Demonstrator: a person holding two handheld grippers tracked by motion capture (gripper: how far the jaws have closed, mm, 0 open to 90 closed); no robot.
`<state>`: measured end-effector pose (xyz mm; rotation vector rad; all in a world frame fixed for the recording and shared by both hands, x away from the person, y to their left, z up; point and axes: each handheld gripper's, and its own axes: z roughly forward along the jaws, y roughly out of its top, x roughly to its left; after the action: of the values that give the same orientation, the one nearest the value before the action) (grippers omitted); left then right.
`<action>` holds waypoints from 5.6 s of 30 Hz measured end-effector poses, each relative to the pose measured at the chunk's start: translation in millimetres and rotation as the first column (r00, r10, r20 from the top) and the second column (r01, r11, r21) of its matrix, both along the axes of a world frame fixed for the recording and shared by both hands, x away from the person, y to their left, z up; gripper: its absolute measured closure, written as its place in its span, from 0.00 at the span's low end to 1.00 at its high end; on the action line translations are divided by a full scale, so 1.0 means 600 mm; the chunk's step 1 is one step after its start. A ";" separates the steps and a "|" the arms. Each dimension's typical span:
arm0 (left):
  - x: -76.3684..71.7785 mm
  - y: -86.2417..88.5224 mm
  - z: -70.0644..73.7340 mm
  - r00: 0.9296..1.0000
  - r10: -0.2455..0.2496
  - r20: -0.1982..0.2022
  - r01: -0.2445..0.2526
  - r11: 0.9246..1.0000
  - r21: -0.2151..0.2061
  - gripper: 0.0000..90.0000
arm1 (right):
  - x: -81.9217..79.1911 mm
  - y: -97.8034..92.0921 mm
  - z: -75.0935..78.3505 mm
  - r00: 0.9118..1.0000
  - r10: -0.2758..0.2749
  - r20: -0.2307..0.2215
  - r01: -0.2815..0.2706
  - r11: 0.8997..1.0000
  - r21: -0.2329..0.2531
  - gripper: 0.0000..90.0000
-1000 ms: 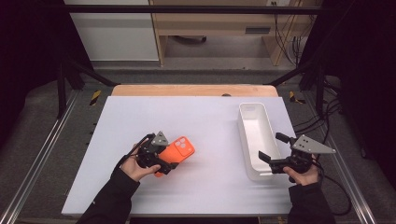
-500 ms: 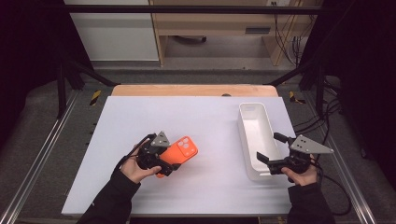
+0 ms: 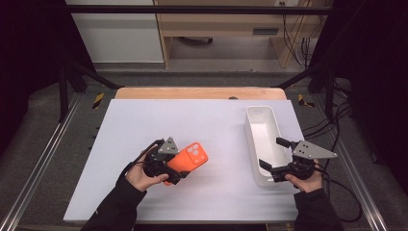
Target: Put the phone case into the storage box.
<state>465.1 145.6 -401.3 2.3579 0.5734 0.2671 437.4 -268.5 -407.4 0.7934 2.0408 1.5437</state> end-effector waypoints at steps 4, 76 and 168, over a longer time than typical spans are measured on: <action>-0.004 -0.004 0.001 1.000 -0.011 0.002 0.011 1.000 0.000 0.17 | -0.002 0.008 0.004 1.000 0.021 0.004 -0.021 1.000 -0.008 0.00; -0.014 -0.042 0.022 0.978 -0.196 0.065 0.196 0.981 0.007 0.17 | -0.033 0.146 0.001 0.968 0.247 0.036 -0.226 0.931 -0.286 0.01; -0.056 -0.114 0.043 0.844 -0.493 0.214 0.491 0.869 0.066 0.17 | -0.034 0.181 0.011 0.860 0.509 0.035 -0.464 0.807 -0.365 0.06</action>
<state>431.3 76.9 -375.5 2.3466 -0.1521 0.2911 417.1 -159.9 -401.0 0.0182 2.4402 1.3625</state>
